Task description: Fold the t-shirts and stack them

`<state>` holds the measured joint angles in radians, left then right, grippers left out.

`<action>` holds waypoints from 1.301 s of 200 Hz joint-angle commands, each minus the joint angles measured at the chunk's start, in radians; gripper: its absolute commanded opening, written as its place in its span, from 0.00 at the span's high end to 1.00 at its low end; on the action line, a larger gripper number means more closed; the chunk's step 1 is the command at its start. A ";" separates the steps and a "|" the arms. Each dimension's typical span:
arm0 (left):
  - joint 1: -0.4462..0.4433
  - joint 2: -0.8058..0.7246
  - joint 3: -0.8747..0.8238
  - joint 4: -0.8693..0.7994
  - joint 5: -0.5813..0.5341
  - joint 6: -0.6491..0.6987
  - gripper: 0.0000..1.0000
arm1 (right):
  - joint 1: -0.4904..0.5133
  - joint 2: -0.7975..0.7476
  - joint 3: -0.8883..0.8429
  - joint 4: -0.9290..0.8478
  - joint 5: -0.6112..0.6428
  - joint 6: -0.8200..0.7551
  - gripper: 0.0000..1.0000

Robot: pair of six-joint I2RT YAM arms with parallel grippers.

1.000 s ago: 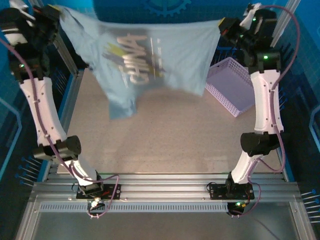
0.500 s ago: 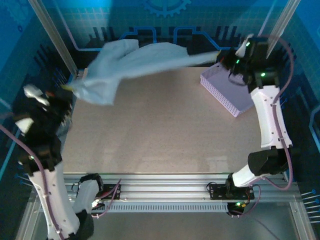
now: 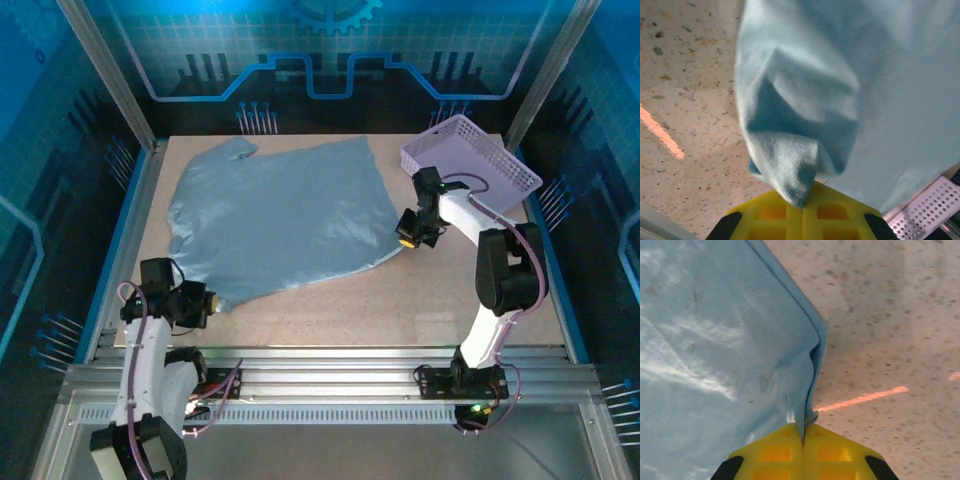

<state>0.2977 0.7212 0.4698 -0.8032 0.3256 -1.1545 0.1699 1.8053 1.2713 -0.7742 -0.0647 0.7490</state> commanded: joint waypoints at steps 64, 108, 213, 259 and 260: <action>-0.026 -0.042 0.042 -0.059 0.071 -0.081 1.00 | -0.012 -0.218 -0.106 -0.167 0.169 0.007 1.00; -0.028 -0.075 0.250 -0.218 -0.017 -0.080 1.00 | -0.029 -0.256 -0.044 -0.220 0.272 0.002 1.00; -0.028 -0.062 0.187 -0.289 -0.026 -0.026 1.00 | -0.099 -0.158 0.018 -0.225 0.227 -0.069 1.00; -0.034 0.148 0.054 0.012 -0.053 -0.014 1.00 | -0.069 0.015 0.102 -0.209 0.244 -0.067 1.00; -0.035 0.154 0.054 0.016 -0.055 -0.013 1.00 | -0.068 0.018 0.104 -0.210 0.246 -0.067 1.00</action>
<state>0.2771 0.7761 0.5571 -0.9714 0.3035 -1.1793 0.0853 1.7508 1.3136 -0.9821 0.1539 0.6903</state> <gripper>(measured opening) 0.053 0.056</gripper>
